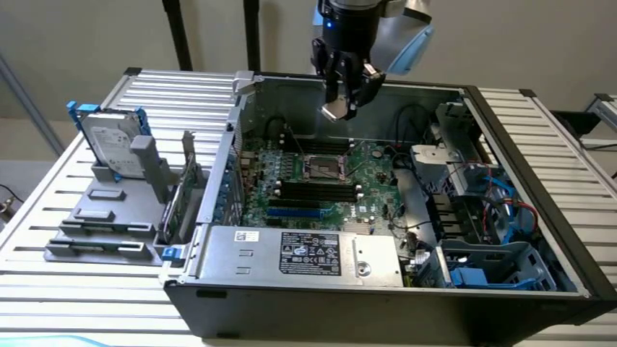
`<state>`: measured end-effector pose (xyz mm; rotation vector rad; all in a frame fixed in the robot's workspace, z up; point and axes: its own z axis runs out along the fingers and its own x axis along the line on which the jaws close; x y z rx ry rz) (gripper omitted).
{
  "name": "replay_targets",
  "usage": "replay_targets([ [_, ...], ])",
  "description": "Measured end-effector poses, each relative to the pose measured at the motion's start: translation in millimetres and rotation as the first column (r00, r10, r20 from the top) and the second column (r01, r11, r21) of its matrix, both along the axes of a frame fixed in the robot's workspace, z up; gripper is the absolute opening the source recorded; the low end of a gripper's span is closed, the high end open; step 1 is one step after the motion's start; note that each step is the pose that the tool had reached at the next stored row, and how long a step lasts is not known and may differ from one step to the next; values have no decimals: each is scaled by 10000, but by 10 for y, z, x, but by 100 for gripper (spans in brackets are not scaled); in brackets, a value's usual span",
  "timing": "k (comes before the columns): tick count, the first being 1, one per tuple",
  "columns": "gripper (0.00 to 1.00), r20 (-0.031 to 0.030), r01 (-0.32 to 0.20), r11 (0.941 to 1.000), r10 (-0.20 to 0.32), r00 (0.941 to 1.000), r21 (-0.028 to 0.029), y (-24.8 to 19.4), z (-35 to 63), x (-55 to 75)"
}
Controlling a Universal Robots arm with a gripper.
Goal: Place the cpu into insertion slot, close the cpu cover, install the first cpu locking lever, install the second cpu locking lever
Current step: 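Place the cpu into insertion slot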
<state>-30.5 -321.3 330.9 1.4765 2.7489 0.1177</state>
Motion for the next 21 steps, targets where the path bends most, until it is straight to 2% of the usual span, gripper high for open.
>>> replay_targets([
  [5, 55, 0, 898, 9960, -898, 9960, 0, 0, -32, 0],
  [8, 55, 1, 1449, 9894, -1449, 9894, 1, 0, -52, 0],
  [11, 55, 1, 1980, 9802, -1980, 9802, 1, 0, -71, 0],
  [15, 55, 1, 2690, 9631, -2690, 9631, -1, 0, -96, 0],
  [18, 55, 1, 3217, 9469, -3217, 9469, 0, 0, -116, 0],
  [21, 55, 0, 3724, 9281, -3724, 9281, 0, 0, -134, 0],
])
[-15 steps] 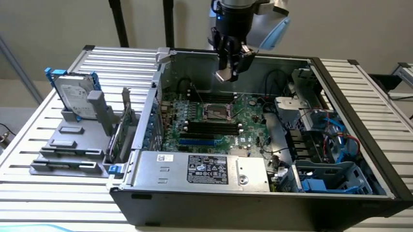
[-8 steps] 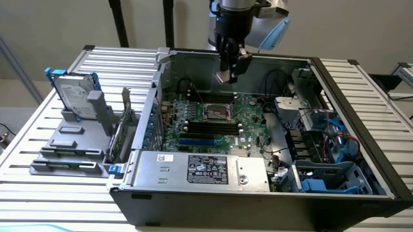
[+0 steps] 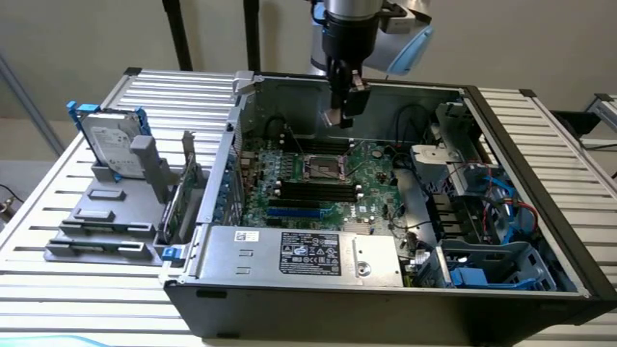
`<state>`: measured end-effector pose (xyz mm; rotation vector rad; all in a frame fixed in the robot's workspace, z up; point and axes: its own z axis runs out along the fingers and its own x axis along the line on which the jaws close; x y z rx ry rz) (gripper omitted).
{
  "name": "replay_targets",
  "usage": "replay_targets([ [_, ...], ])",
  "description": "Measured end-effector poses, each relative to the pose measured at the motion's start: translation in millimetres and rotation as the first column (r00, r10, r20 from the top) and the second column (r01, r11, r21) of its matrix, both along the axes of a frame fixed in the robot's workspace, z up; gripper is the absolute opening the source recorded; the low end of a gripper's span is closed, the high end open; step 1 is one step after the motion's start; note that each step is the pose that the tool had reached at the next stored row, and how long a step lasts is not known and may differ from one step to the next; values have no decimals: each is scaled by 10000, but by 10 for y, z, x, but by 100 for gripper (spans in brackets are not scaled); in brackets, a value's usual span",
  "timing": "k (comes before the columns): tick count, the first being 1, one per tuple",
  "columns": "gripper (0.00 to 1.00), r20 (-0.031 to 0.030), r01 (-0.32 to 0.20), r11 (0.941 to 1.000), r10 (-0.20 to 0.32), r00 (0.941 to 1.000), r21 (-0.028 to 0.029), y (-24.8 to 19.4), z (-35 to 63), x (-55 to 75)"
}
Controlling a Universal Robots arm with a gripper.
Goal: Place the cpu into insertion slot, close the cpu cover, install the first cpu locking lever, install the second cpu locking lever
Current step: 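Place the cpu into insertion slot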
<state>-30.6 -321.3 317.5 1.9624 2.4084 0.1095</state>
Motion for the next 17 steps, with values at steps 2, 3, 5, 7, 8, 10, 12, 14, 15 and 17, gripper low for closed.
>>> replay_targets([
  [2, 55, 0, 353, 9994, -353, 9994, 0, 0, -12, 0],
  [3, 55, 0, 529, 9986, -529, 9986, 1, 0, -18, 0],
  [5, 55, -6, 853, 9964, -853, 9964, -1, 0, -32, 0],
  [7, 55, -44, 1146, 9934, -1146, 9934, -9, 0, -47, 0],
  [8, 55, -87, 1283, 9917, -1283, 9917, -15, 0, -54, 0],
  [10, 55, -225, 1526, 9883, -1526, 9880, -35, 0, -63, 0],
  [12, 55, -396, 1727, 9850, -1728, 9842, -64, 0, -71, 0],
  [14, 55, -552, 1881, 9821, -1883, 9806, -91, 0, -81, 0],
  [15, 55, -615, 1934, 9811, -1937, 9791, -104, 0, -87, 0],
  [17, 55, -686, 1987, 9800, -1991, 9776, -120, 0, -108, 2],
])
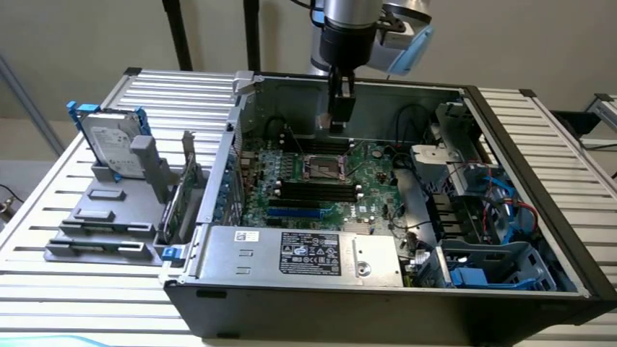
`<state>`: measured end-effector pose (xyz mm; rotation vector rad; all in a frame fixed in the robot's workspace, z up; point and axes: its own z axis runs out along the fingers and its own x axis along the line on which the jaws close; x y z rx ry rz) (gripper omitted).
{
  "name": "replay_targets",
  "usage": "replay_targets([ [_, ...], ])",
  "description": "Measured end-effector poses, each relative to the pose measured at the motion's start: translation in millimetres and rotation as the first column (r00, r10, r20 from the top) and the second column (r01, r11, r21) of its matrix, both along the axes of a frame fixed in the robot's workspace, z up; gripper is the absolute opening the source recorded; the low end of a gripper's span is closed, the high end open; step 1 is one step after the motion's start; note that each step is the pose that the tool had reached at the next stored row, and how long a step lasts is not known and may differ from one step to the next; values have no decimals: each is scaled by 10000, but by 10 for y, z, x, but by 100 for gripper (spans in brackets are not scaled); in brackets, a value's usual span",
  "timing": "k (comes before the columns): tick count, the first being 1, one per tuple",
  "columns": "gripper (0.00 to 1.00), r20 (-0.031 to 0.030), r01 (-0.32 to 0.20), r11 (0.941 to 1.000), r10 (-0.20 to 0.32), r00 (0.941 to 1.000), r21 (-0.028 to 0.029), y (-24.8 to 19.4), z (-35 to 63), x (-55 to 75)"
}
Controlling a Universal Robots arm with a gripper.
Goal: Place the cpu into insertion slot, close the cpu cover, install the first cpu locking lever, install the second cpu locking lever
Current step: 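Place the cpu into insertion slot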
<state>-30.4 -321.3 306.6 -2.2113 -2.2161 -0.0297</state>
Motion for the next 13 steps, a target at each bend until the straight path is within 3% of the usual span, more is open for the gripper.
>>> replay_targets([
  [4, 55, -29, 11, 10000, -11, 10000, 0, 0, -70, 21],
  [13, 55, -33, 11, 10000, -11, 10000, 1, -6, -234, 45],
])
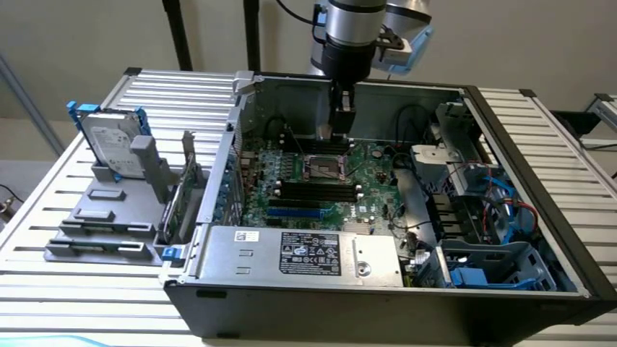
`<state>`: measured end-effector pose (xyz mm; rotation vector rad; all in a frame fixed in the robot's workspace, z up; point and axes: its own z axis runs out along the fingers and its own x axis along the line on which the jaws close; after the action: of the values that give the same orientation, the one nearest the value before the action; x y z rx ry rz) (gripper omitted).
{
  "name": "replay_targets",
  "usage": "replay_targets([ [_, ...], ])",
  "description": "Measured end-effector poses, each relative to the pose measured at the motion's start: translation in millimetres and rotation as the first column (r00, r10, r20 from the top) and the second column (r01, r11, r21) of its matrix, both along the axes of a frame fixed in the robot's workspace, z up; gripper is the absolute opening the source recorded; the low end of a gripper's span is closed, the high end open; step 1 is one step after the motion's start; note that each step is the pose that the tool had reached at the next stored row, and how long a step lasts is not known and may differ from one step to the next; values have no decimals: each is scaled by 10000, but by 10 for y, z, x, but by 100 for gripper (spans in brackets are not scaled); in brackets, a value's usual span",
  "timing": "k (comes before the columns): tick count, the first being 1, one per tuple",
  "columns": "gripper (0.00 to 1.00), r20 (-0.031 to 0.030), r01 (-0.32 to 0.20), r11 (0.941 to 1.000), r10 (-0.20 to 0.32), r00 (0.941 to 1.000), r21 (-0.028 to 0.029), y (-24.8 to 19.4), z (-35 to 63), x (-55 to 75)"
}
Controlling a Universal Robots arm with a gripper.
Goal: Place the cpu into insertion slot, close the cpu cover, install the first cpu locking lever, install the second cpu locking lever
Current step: 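Place the cpu into insertion slot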
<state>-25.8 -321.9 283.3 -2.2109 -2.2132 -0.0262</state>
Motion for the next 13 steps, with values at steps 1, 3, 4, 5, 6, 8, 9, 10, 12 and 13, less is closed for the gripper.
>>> replay_targets([
  [1, 55, -1, 0, 10000, 0, 10000, -1, -2, -18, 0],
  [3, 55, 0, -1, 10000, 1, 10000, 0, -7, -56, 0],
  [4, 55, 0, 0, 10000, 0, 10000, -1, -10, -73, 0],
  [5, 55, 0, 0, 10000, 0, 10000, -1, -13, -91, 0],
  [6, 55, -1, 0, 10000, 0, 10000, -2, -15, -109, 0],
  [8, 55, 0, 1, 10000, -1, 10000, 0, -15, -146, 0],
  [9, 55, 0, 1, 10000, -1, 10000, 0, -15, -165, 0],
  [10, 55, -1, 0, 10000, 0, 10000, -1, -16, -182, 0],
  [12, 55, 0, 0, 10000, 0, 10000, 0, -16, -218, 0],
  [13, 55, 0, -1, 10000, 1, 10000, 0, -15, -238, 0],
])
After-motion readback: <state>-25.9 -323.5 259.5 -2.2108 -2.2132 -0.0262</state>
